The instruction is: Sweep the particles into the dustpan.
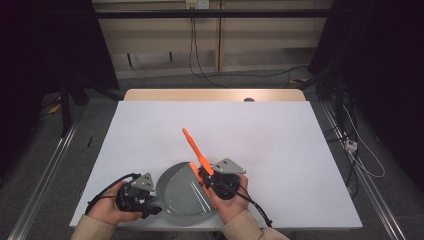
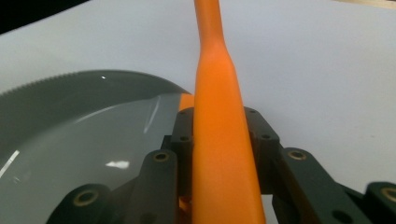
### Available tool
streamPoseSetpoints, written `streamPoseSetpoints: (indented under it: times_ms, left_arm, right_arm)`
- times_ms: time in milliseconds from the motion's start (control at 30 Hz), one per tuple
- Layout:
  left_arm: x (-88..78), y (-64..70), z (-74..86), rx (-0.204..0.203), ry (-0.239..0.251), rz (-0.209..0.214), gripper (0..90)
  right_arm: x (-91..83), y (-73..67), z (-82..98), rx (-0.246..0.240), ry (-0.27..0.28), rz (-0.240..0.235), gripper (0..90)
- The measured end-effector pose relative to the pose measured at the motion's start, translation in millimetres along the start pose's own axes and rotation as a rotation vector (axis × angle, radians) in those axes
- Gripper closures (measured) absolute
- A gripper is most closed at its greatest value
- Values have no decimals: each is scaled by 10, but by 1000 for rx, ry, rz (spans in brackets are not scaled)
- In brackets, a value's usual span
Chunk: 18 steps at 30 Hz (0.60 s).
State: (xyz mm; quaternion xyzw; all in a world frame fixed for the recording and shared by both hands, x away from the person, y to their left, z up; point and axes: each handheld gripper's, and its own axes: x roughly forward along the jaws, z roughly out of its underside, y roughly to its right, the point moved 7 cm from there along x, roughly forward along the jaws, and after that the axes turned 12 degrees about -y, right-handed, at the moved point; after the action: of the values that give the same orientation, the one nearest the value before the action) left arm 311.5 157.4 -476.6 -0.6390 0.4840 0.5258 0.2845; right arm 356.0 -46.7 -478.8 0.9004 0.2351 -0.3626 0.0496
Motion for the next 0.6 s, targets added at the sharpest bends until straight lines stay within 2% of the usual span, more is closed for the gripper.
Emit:
streamPoseSetpoints:
  times_ms: [133, 167, 433, 567, 600]
  left_arm:
    - [22, -2, -1, -8, -3, 0, 630]
    - [26, -9, 5, 0, -8, -2, 630]
    - [37, -42, 42, -23, 7, 4, 630]
    - [42, -39, 37, -31, 19, 9, 630]
    - [43, -44, 39, -31, 19, 7, 630]
  right_arm:
    - [17, -102, -11, 35, 20, -30, 703]
    - [22, -121, -17, 31, 29, -26, 703]
    - [17, -252, -96, 26, 78, -49, 709]
    - [26, -322, -145, 22, 84, -92, 712]
    - [19, -325, -161, 37, 95, -121, 712]
